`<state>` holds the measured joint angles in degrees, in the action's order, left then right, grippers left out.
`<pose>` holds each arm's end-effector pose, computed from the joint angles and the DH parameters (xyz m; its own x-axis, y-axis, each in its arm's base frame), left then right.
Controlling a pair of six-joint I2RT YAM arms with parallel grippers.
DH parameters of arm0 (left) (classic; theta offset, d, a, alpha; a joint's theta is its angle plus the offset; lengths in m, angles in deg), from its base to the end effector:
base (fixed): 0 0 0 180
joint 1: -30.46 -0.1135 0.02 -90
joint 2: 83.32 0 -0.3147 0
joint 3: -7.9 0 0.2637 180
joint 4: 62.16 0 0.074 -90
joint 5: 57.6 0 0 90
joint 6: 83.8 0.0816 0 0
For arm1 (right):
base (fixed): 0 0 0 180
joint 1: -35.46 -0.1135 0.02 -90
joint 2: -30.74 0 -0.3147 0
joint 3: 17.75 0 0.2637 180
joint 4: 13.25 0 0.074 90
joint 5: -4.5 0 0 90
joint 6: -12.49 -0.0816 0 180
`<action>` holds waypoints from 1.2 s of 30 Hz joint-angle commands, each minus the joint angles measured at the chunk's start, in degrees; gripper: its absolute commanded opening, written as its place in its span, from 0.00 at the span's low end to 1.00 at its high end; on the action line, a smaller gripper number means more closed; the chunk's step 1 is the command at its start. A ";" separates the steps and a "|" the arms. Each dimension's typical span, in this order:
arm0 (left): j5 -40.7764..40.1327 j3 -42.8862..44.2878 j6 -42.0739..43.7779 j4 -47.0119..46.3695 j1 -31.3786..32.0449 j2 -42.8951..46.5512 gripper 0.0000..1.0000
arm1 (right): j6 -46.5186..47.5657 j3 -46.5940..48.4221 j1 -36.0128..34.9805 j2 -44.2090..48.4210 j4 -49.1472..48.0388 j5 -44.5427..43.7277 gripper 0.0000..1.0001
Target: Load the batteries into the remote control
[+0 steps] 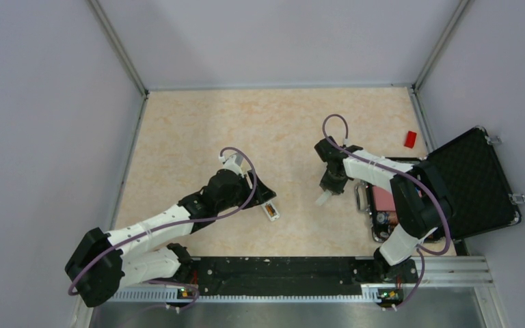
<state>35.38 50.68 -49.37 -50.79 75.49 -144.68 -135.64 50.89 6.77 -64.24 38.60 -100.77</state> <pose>0.1764 -0.1826 0.2280 -0.8085 -0.3562 -0.4685 0.1264 0.6724 -0.7293 0.2866 0.1323 0.1605 -0.8065 0.4926 -0.3270 0.5097 0.8596 0.0377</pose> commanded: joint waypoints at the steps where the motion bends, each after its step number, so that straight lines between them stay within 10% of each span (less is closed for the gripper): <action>1: 0.78 1.03 0.42 -3.34 -0.11 0.11 0.66 | 0.90 -3.13 0.83 -3.63 -5.42 0.48 0.27; 25: 5.84 3.47 3.14 -13.55 0.33 -8.84 0.66 | 5.37 -0.22 0.21 6.45 -1.46 2.48 0.30; 36: 4.16 5.70 3.62 -14.57 1.72 -11.45 0.66 | 1.79 -0.27 0.19 3.54 0.53 1.10 0.47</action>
<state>40.43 53.98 -46.96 -61.59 76.85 -156.07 -131.75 50.89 6.77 -60.04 38.77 -98.52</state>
